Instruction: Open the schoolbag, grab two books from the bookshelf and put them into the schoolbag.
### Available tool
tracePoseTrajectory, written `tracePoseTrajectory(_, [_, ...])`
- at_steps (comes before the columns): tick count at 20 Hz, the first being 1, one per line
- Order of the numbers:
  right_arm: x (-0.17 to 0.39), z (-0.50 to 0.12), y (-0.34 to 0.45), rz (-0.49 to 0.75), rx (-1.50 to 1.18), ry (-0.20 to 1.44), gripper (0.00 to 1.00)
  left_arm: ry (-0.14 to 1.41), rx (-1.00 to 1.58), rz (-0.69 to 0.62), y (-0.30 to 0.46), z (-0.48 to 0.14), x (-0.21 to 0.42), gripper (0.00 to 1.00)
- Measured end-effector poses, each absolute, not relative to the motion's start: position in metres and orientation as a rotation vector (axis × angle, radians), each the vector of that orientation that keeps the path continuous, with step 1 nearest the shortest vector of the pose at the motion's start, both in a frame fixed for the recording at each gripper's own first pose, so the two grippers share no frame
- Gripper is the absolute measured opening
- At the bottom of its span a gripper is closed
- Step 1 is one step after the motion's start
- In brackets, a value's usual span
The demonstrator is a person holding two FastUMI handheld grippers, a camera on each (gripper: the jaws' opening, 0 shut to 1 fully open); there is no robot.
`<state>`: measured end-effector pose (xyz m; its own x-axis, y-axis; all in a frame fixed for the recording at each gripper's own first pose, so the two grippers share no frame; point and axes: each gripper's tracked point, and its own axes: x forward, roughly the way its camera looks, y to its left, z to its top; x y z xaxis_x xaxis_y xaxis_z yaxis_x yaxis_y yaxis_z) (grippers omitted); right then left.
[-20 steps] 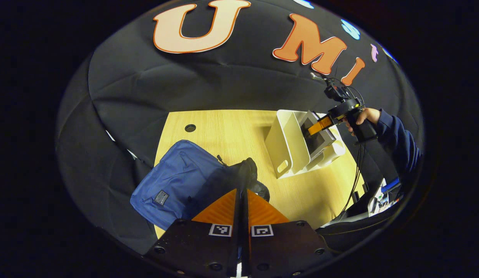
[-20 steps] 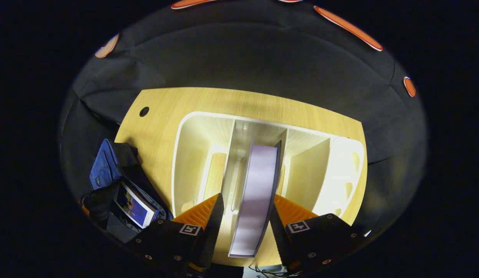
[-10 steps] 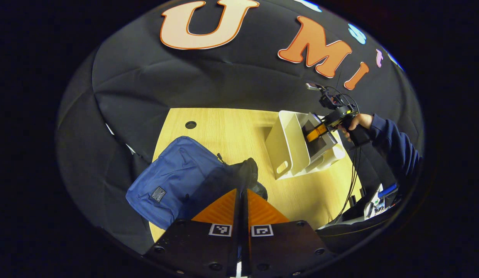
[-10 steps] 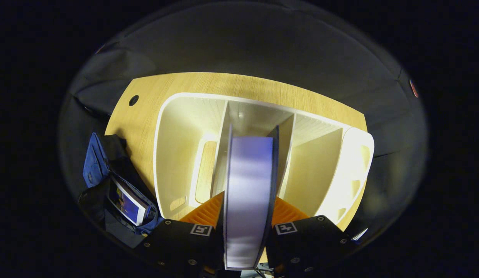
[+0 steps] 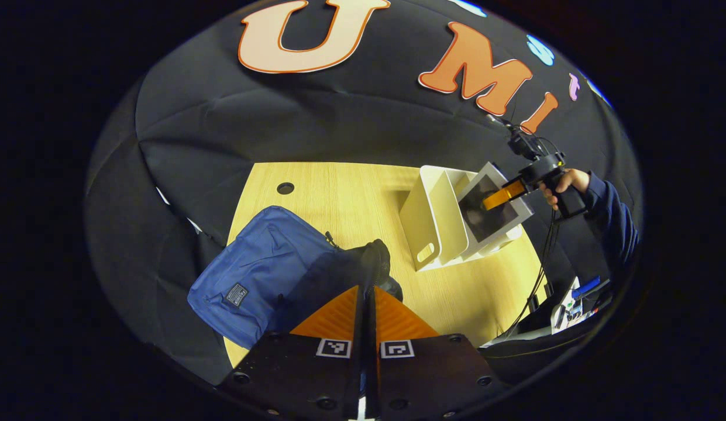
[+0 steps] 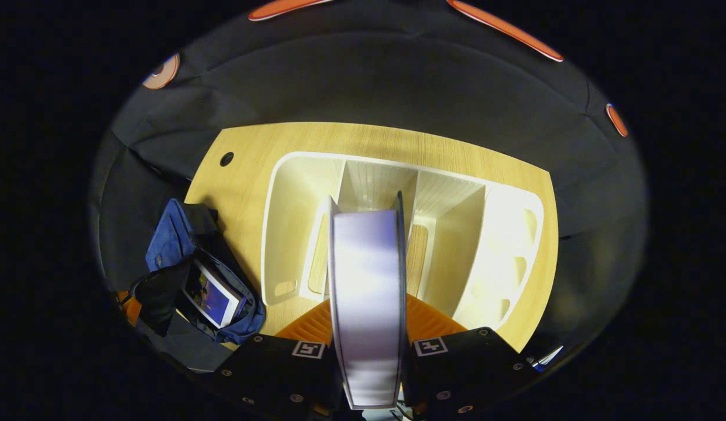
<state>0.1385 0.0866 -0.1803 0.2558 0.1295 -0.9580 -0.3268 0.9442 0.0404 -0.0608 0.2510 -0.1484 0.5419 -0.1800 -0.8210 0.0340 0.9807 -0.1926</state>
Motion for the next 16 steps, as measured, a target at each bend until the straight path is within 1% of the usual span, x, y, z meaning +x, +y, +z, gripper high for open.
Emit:
tracePoseTrajectory(10, [0.103,-0.068,0.084,0.448,-0.060,1.110,0.40,0.998,-0.169,-0.142,0.249,-0.151,-0.060,0.05])
tracePoseTrajectory(16, [0.071,-0.040,0.112,0.530,0.016,1.039,0.40,1.005,-0.160,-0.143,0.249,-0.151,-0.056,0.05])
